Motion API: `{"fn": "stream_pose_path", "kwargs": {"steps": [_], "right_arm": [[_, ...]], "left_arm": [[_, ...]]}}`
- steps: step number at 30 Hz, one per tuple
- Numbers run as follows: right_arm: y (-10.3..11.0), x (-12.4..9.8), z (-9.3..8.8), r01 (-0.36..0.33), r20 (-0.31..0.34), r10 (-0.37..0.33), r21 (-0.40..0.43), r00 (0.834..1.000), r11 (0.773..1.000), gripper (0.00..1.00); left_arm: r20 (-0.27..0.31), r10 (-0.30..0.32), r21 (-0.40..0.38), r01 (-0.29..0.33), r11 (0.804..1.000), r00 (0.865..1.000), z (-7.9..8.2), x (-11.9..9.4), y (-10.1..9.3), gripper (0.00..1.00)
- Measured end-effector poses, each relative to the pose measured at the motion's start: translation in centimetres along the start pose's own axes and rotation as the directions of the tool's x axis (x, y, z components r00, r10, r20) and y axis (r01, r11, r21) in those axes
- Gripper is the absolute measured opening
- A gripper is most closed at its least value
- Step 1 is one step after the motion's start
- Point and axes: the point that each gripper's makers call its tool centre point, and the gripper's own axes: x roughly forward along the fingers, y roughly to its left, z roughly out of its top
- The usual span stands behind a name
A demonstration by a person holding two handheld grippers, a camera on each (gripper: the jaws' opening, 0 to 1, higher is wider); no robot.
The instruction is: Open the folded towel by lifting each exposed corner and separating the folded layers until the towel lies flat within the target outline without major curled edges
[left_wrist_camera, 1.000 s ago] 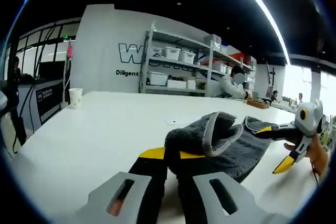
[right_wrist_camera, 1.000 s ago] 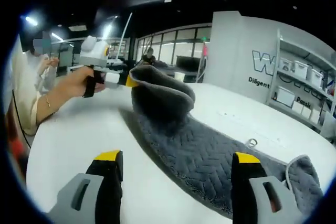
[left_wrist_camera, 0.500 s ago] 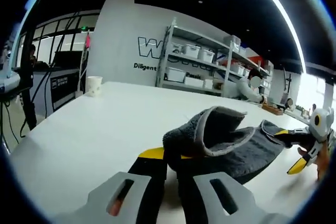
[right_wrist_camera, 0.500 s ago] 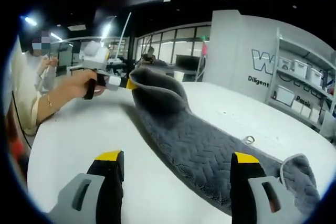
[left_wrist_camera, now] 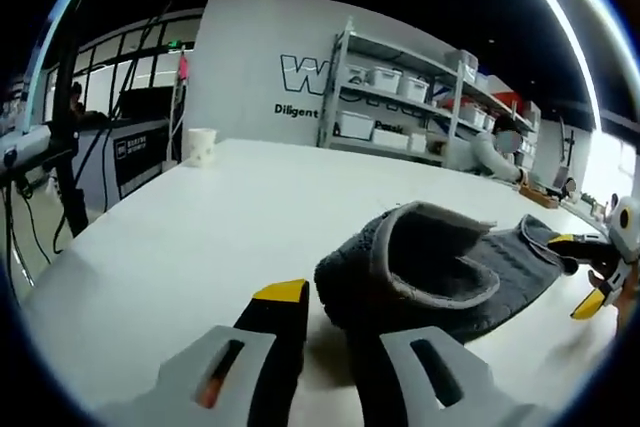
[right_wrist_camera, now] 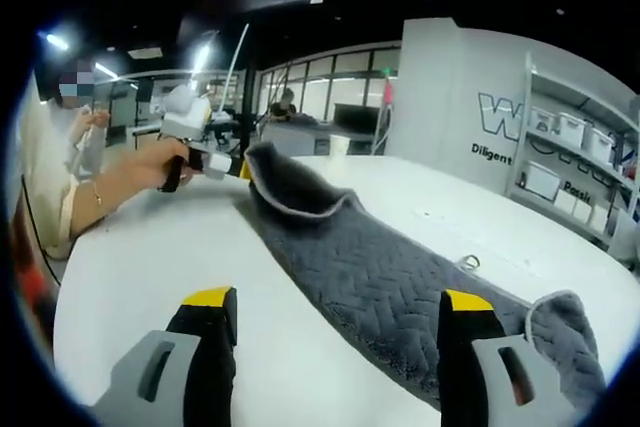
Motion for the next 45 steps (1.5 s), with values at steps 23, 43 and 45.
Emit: {"fn": "stream_pose_path", "kwargs": {"steps": [23, 43, 45], "right_arm": [[0.1, 0.1, -0.4, -0.011, -0.017, 0.011, 0.007, 1.0, 1.0, 0.79], [-0.1, 0.0, -0.5, -0.01, -0.024, 0.01, 0.002, 1.0, 1.0, 0.77], [0.0, 0.0, -0.5, -0.011, -0.024, 0.011, 0.001, 1.0, 1.0, 0.76]], "left_arm": [[-0.03, -0.162, 0.421, 0.159, 0.893, 0.986, 1.0, -0.4, -7.8, 0.63], [0.037, -0.296, 0.609, 0.214, 0.764, 0.954, 2.0, -1.4, -12.1, 0.07], [0.051, -0.307, 0.59, 0.219, 0.777, 0.95, 2.3, -1.4, -12.0, 0.06]]}}
